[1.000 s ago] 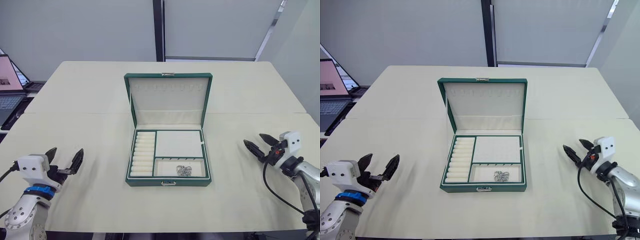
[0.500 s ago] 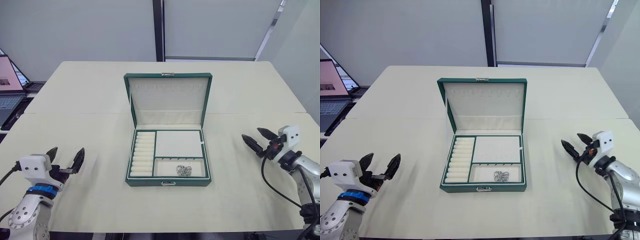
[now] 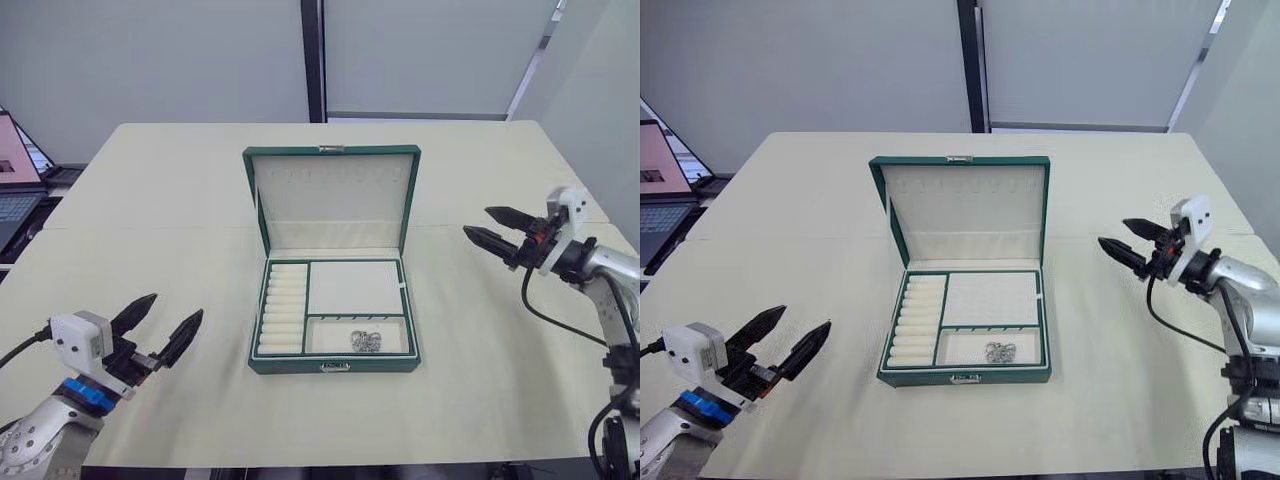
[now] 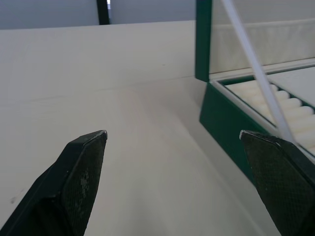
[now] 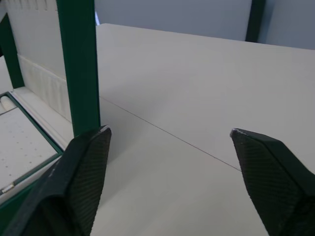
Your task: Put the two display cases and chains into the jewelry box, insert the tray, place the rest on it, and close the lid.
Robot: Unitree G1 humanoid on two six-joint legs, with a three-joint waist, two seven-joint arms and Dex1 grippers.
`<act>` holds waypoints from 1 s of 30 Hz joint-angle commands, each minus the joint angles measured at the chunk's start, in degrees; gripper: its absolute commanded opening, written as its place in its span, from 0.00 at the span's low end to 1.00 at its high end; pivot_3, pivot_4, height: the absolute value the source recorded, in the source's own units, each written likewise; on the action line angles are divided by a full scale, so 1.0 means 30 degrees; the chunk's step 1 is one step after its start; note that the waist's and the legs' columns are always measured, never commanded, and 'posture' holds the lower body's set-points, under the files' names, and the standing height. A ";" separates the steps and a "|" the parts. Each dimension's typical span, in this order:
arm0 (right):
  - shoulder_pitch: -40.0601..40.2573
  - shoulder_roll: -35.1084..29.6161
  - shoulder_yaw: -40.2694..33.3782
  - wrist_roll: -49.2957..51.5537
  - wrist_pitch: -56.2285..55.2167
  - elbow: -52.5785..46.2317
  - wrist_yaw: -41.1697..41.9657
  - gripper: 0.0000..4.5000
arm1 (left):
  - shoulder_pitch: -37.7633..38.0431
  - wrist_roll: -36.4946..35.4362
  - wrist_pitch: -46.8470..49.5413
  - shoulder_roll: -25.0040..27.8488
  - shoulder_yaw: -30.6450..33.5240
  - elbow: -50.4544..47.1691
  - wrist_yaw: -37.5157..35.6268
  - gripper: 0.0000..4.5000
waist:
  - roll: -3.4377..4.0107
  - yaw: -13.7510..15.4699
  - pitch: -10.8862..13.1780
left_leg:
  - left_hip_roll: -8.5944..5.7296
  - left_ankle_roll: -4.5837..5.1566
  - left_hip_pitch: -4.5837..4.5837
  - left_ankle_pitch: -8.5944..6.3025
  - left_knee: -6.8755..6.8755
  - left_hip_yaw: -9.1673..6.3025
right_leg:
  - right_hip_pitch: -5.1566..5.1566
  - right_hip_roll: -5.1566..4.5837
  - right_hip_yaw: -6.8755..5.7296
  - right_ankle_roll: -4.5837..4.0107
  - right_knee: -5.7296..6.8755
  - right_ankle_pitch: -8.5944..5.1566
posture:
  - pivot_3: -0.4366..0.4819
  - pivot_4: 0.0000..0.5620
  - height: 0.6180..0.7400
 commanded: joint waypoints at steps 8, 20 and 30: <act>-0.8883 0.1770 0.1891 -0.2200 -0.2520 0.9011 0.1730 0.20 | 0.5147 -0.1309 -0.1583 -0.1292 0.2507 -0.4223 -0.2336 1.00 | 0.0027 -0.0054 0.0050 | 0.0000 -0.0018 -0.0018 0.0009 -0.0010 0.0053 | -0.0027 -0.0013 0.0026 0.0000 -0.0043 0.0000 | 0.48 0.27 1.00; -1.3900 0.4304 0.2293 -0.4040 -0.5535 1.6183 0.4977 0.00 | 0.8012 -0.0895 -0.2881 -0.3387 0.1889 -0.5945 -0.2265 1.00 | 0.0049 -0.0022 0.0075 | 0.0012 -0.0008 -0.0051 0.0003 -0.0016 0.0101 | -0.0104 -0.0028 0.0041 -0.0001 0.0003 0.0000 | 0.48 0.27 1.00; -1.1729 0.3364 0.3707 -0.3017 -0.0834 0.9903 1.1172 0.00 | 0.8527 -0.0625 -0.3033 -0.3413 0.1313 -0.6231 -0.2149 1.00 | 0.0094 -0.0029 0.0100 | 0.0016 0.0000 -0.0055 -0.0002 -0.0026 0.0054 | -0.0135 -0.0037 0.0061 -0.0002 0.0004 0.0000 | 0.48 0.27 1.00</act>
